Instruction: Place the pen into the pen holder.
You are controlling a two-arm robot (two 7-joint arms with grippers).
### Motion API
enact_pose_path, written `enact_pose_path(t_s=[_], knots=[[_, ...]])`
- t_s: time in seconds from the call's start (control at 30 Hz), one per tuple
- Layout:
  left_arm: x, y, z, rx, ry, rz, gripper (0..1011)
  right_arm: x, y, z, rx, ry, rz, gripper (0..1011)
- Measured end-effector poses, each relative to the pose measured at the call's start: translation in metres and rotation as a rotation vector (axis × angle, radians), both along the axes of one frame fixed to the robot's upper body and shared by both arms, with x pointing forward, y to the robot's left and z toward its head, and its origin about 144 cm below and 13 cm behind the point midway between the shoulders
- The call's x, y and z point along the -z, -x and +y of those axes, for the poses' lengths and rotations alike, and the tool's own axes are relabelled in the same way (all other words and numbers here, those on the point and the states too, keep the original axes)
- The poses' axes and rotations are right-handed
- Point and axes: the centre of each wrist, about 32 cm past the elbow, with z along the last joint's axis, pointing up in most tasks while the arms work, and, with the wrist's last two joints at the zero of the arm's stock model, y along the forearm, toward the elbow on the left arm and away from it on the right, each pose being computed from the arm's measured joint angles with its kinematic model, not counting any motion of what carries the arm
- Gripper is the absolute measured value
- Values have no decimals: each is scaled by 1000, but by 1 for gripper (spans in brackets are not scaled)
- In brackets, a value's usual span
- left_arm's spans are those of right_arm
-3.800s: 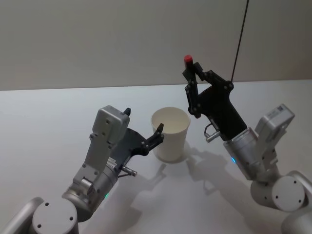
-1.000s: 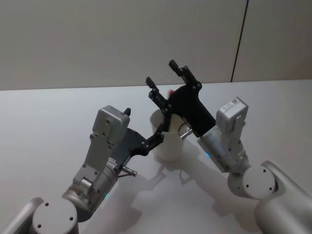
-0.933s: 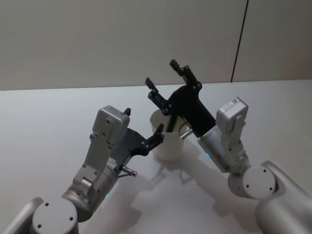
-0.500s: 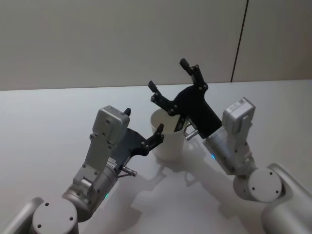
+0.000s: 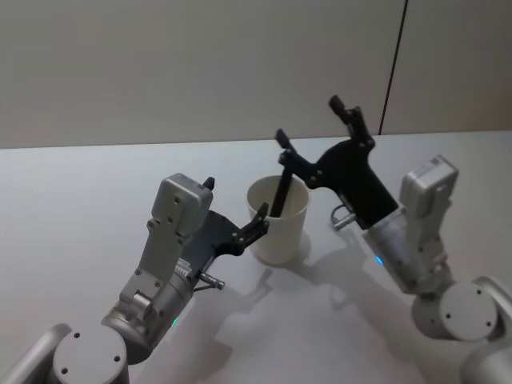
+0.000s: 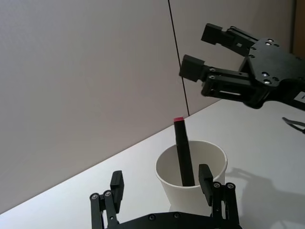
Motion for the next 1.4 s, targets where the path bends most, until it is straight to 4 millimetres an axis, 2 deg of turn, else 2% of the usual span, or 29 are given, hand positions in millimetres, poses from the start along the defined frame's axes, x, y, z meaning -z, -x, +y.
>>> enact_pose_path(t_s=[1.03,1.4], knots=[[0,0,0,0,0,0,1000,-19,55,-82,170,2,199,1002],[0,0,0,0,0,0,1000,-21,79,-101,184,5,273,1002]])
